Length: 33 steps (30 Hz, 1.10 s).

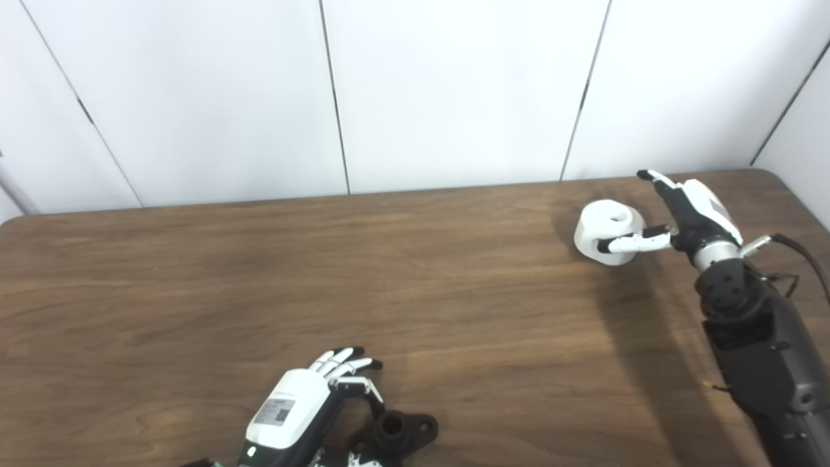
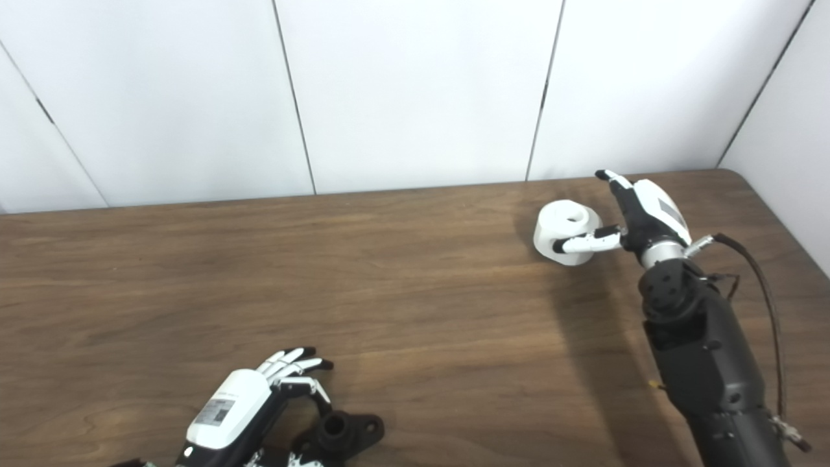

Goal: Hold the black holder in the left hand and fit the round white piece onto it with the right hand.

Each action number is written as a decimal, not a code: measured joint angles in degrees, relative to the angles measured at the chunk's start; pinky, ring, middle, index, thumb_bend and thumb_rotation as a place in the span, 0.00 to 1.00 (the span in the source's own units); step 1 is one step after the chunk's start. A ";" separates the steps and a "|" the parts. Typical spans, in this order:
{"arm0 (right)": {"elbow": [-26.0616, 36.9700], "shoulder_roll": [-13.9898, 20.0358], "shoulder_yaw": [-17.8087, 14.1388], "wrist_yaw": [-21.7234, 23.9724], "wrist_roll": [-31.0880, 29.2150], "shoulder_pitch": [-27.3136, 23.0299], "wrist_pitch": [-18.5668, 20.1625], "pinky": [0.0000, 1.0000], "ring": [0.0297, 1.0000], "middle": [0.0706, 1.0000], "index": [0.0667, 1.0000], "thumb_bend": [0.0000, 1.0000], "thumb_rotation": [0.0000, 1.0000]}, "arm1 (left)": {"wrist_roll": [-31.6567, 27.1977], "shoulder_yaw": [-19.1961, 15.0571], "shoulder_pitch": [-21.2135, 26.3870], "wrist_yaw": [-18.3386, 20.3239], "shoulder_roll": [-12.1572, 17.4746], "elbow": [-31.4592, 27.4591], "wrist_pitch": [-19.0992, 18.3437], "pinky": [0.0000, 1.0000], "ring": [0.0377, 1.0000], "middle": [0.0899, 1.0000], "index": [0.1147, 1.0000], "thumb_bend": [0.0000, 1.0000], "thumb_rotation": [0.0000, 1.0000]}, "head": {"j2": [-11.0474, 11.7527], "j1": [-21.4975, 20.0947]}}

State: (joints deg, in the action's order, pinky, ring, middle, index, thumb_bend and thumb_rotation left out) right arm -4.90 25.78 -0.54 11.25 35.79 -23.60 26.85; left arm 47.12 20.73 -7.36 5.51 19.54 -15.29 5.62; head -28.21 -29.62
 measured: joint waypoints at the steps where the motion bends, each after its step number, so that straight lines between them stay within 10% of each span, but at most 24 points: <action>1: -0.14 -0.18 -0.11 0.42 0.45 -0.06 0.00 1.00 1.00 0.96 0.92 0.86 0.29 | -0.13 -0.04 0.00 -0.78 0.00 0.67 0.74 0.91 0.91 0.82 0.42 0.51 0.05 | 0.00 -0.09; 33: -1.95 -0.87 0.45 4.25 5.25 -1.74 0.01 1.00 0.98 0.91 0.71 0.84 0.32 | -1.05 -0.64 0.00 -3.08 0.57 2.61 3.77 0.90 0.91 0.83 0.42 0.51 0.05 | 0.44 -1.93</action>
State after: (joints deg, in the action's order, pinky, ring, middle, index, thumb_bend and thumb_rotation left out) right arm -6.85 24.91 -0.09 15.51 41.04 -25.34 26.86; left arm 46.07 20.09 -7.36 2.43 20.11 -12.68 9.39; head -27.77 -31.55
